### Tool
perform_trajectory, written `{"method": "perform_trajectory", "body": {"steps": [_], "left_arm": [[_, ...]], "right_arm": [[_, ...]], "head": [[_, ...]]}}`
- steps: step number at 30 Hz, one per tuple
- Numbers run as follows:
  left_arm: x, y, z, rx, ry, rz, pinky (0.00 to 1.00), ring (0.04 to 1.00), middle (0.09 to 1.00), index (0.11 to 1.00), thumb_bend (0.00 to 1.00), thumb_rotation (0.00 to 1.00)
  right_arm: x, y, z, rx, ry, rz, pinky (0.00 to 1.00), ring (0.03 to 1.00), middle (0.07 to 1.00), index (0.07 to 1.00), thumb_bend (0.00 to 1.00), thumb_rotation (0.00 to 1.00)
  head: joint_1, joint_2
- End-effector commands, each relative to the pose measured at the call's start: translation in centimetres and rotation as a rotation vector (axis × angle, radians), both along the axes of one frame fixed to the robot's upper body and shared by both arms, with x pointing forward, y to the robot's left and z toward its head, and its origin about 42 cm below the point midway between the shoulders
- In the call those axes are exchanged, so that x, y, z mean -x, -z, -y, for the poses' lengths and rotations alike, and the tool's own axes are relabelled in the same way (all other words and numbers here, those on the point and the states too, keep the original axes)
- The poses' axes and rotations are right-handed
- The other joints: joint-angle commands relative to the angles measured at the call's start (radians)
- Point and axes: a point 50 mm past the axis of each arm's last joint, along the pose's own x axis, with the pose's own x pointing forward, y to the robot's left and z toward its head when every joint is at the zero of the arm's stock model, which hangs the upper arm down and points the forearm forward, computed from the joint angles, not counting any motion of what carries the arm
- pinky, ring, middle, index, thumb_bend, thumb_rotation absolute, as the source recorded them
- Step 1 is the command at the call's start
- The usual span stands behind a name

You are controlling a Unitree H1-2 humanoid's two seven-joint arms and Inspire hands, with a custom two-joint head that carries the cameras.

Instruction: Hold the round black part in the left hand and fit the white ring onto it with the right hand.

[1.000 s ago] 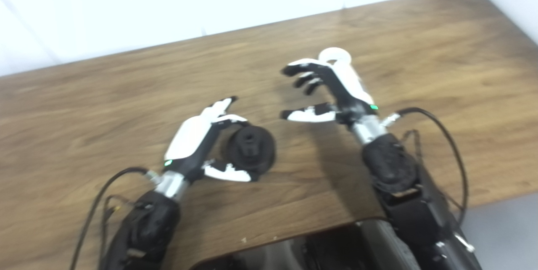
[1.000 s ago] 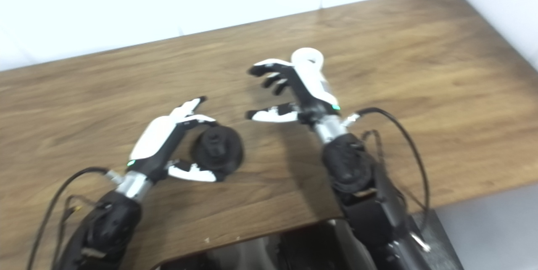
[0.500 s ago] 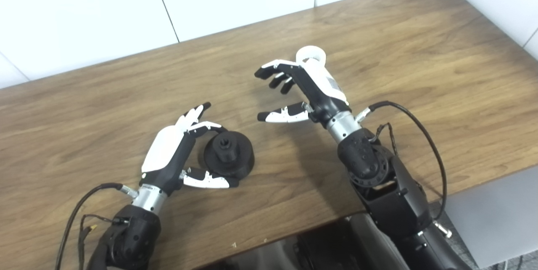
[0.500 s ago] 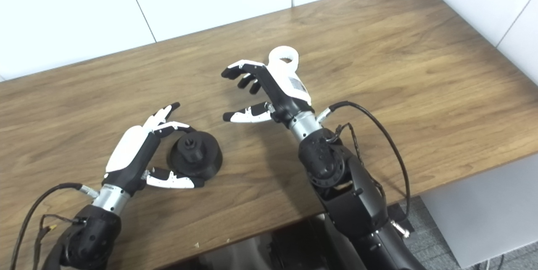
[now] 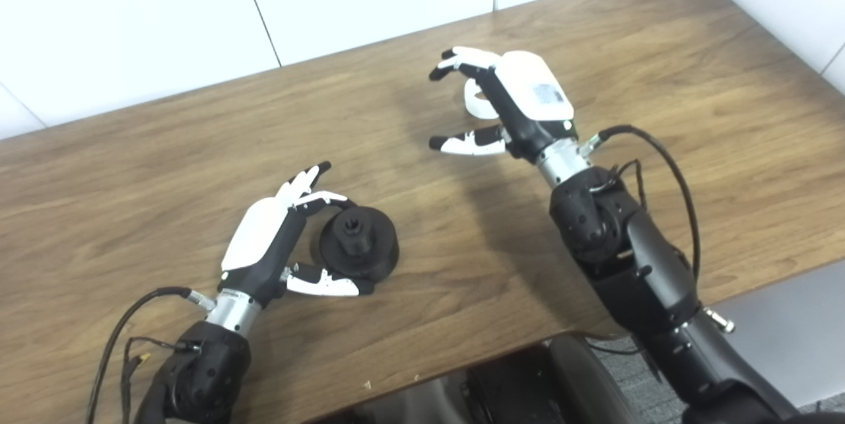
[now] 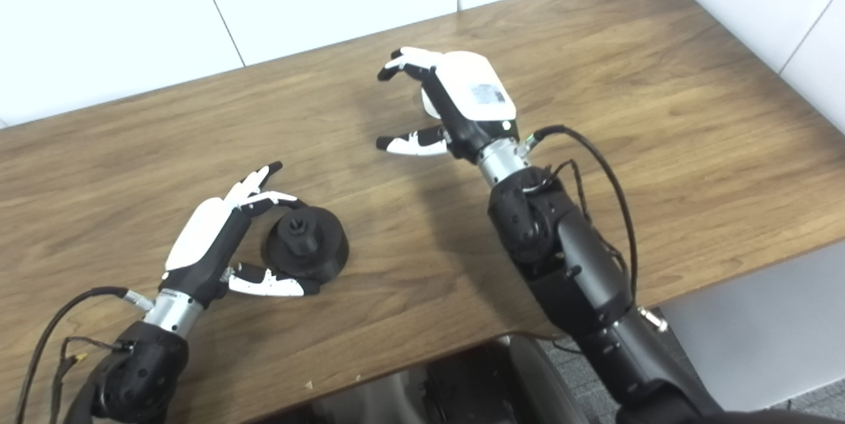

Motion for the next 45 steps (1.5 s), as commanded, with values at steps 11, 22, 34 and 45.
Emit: {"method": "perform_trajectory", "body": {"steps": [11, 22, 34, 45], "left_arm": [[-0.2, -0.1, -0.4, -0.028, -0.001, 0.014, 1.00, 1.000, 1.000, 0.608, 0.97, 0.29], [-0.2, -0.2, -0.4, -0.021, -0.003, 0.009, 1.00, 1.000, 1.000, 0.608, 0.97, 0.28], [-0.2, -0.5, -0.4, -0.020, -0.007, 0.010, 1.00, 1.000, 1.000, 0.608, 0.97, 0.29], [-0.1, -0.6, -0.5, -0.021, -0.012, 0.013, 1.00, 1.000, 1.000, 0.607, 0.97, 0.30]], "right_arm": [[-3.4, -3.0, 2.9, 0.115, 0.037, 0.031, 0.69, 0.848, 0.867, 0.728, 0.76, 0.35], [-6.8, -3.5, 5.4, 0.166, 0.120, -0.153, 0.81, 0.927, 0.943, 0.804, 0.82, 0.45], [-9.3, -2.8, 6.7, 0.178, 0.174, -0.344, 0.88, 0.993, 1.000, 0.876, 0.92, 0.51], [-9.5, -2.1, 6.8, 0.198, 0.170, -0.368, 0.90, 0.992, 1.000, 0.869, 0.93, 0.52]], "head": [[0.007, -0.003], [0.017, -0.005], [0.035, -0.005], [0.045, -0.001]]}}
